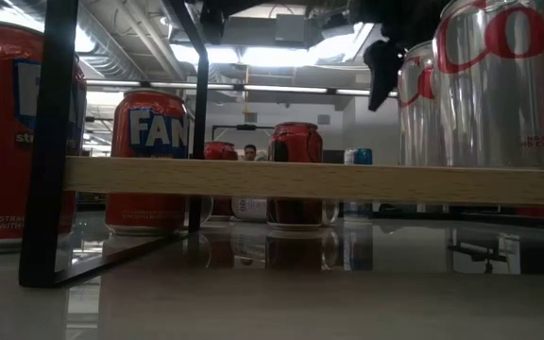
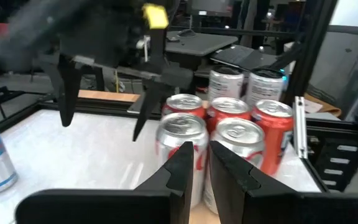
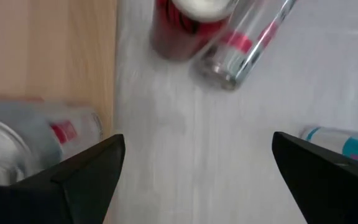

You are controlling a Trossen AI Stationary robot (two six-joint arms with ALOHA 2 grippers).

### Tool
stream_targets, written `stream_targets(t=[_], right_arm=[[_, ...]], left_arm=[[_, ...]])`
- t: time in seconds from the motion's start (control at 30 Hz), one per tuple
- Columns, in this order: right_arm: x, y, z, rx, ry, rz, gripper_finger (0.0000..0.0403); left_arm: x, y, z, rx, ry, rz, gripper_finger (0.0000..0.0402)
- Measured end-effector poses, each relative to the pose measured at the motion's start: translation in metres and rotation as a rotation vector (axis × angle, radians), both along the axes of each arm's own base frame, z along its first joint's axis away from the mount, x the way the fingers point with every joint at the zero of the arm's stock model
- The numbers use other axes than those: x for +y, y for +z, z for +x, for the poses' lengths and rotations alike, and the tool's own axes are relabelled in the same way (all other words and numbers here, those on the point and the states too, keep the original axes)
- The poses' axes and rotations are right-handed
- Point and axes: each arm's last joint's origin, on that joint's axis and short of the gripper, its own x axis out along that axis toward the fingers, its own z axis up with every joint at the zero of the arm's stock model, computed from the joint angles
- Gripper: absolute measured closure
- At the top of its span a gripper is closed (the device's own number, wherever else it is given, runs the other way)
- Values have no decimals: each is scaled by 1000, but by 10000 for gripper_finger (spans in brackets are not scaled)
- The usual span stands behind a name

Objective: Place canned beverage on shelf
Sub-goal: Adjust the bottom silver soda can on the shelf

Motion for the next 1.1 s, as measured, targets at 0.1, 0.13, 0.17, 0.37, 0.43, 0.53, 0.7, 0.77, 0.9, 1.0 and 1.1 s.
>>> stream_targets(t=[0.1, 0.13, 0.17, 0.37, 0.43, 0.53, 0.7, 0.77, 0.9, 1.0, 1.1], right_arm=[[0, 13, 3, -45, 2, 4, 4], [0, 17, 4, -60, 2, 5, 4], [0, 21, 5, -74, 3, 7, 4], [1, 34, 8, -124, 3, 12, 4], [1, 34, 8, -124, 10, 9, 4], [1, 34, 7, -117, 48, -14, 4], [-3, 34, 8, -120, 83, -34, 4], [-9, 34, 10, -127, 65, -24, 4], [-27, 30, 17, -138, -23, -15, 4], [-42, 26, 22, -141, -88, 7, 4], [-55, 21, 27, -151, -137, 45, 4]], left_arm=[[7, 3, 3, -28, 20, 4, 357], [10, 5, 4, -46, 29, 3, 357], [14, 7, 5, -70, 41, -3, 357], [39, 17, 13, -167, 72, -35, 334], [46, 18, 15, -180, 65, -42, 318], [57, 19, 17, -188, 59, -74, 290], [73, 19, 21, -199, 56, -99, 247], [81, 19, 21, -207, 90, -124, 235], [96, 20, 23, -221, 139, -174, 220], [104, 19, 23, -224, 160, -178, 217], [111, 23, 21, -220, 177, -171, 217]])
